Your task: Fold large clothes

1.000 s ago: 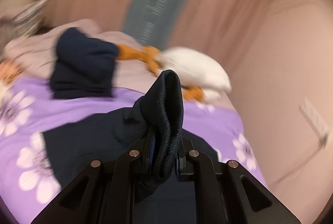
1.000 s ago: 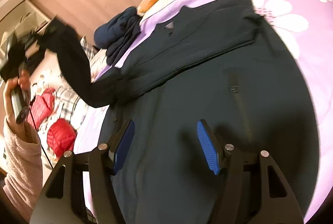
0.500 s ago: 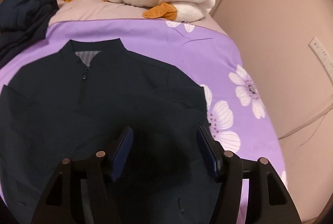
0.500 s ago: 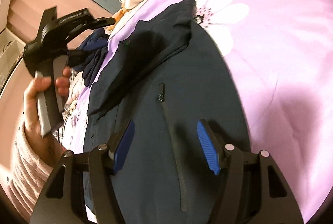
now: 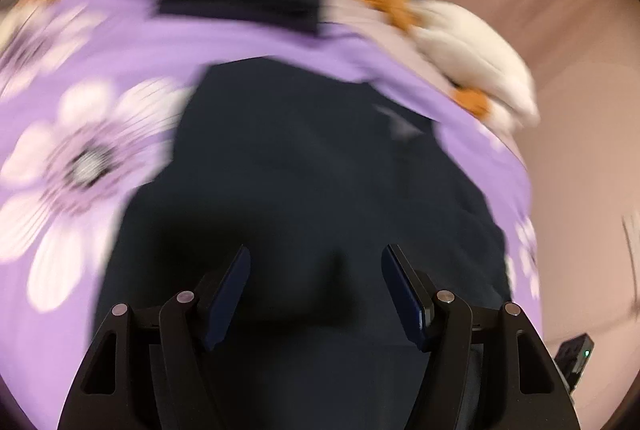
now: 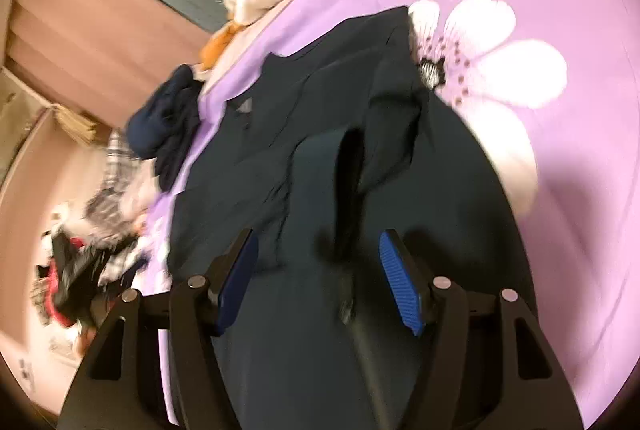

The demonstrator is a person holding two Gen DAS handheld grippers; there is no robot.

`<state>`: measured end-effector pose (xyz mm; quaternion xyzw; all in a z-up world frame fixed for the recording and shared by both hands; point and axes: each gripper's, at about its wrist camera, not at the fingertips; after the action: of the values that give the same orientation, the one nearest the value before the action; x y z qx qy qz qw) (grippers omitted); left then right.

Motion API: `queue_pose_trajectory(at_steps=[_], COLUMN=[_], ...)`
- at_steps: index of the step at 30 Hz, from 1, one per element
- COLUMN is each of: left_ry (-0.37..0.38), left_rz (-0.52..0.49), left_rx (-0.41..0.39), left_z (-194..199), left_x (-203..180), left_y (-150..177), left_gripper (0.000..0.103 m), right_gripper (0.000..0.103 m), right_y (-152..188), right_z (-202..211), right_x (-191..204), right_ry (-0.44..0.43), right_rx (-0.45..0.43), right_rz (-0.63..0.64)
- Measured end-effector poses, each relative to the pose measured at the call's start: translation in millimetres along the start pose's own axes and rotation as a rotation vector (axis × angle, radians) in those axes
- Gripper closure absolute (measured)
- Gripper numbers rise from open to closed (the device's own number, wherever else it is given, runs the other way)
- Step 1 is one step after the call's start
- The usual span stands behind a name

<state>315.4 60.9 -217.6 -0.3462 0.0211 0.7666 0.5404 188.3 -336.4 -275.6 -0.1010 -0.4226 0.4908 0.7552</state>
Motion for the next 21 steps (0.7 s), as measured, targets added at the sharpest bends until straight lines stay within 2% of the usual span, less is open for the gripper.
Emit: queue_pose_trajectory(at_steps=[3, 5, 6, 7, 8, 9, 10, 11, 13, 14, 17, 19, 21], left_ry=[0.020, 0.041, 0.061, 0.071, 0.074, 0.074, 0.085, 0.103, 0.120, 0.119, 0.111, 0.112, 0.095], left_rz=[0.130, 0.178, 0.205, 0.221, 0.246, 0.274, 0.295, 0.314, 0.314, 0.299, 0.283, 0.288, 0.291], left_rx=[-0.001, 0.002, 0.003, 0.002, -0.006, -0.019, -0.030, -0.042, -0.066, -0.076, -0.094, -0.101, -0.100], left_z=[-5.7, -12.1, -17.8, -21.9, -27.2, -31.6, -32.5, -35.1, -38.4, -39.7, -42.8, -46.2, -52.0], left_x=[42.0, 54.9, 60.5, 63.5, 66.8, 70.4, 75.8, 75.9, 71.6, 65.8, 60.4, 59.8, 63.2], left_y=[-9.0, -12.9, -14.1, -15.2, -16.3, -18.1, -20.6, -21.7, -26.6, -28.7, -33.9, -33.0, -31.0], left_gripper=[0.036, 0.036, 0.036, 0.036, 0.036, 0.036, 0.036, 0.036, 0.050, 0.062, 0.064, 0.064, 0.064], right_gripper=[0.039, 0.041, 0.052, 0.068, 0.073, 0.088, 0.095, 0.096, 0.097, 0.098, 0.098, 0.098, 0.098], right_y=[-12.2, -16.2, -14.5, -15.6, -16.3, -17.6, -19.6, -23.1, -35.3, -43.2, -67.6, -76.0, -79.9], right_z=[-22.3, -34.3, -35.4, -39.1, -40.3, -40.9, -40.0, -37.1, -25.7, -17.1, 3.4, 6.7, -5.9], right_x=[0.2, 2.6, 3.7, 7.5, 10.4, 14.2, 17.9, 21.9, 33.1, 39.8, 51.7, 52.3, 45.1], right_ry=[0.013, 0.031, 0.045, 0.055, 0.072, 0.088, 0.095, 0.092, 0.108, 0.123, 0.145, 0.153, 0.194], right_rx=[0.025, 0.044, 0.049, 0.056, 0.061, 0.061, 0.055, 0.047, 0.005, -0.030, -0.128, -0.153, -0.135], right_rz=[-0.006, 0.007, 0.018, 0.042, 0.066, 0.095, 0.121, 0.140, 0.187, 0.215, 0.261, 0.276, 0.281])
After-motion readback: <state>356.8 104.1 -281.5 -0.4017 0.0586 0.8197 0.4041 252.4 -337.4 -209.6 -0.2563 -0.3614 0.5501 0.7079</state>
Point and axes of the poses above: each gripper's, at about its wrist camera, not at the fingertips, and z roughly against the way its jaws point, x to its left, y to its underside, and after that the axes turned 9 degrees about z, right-handed
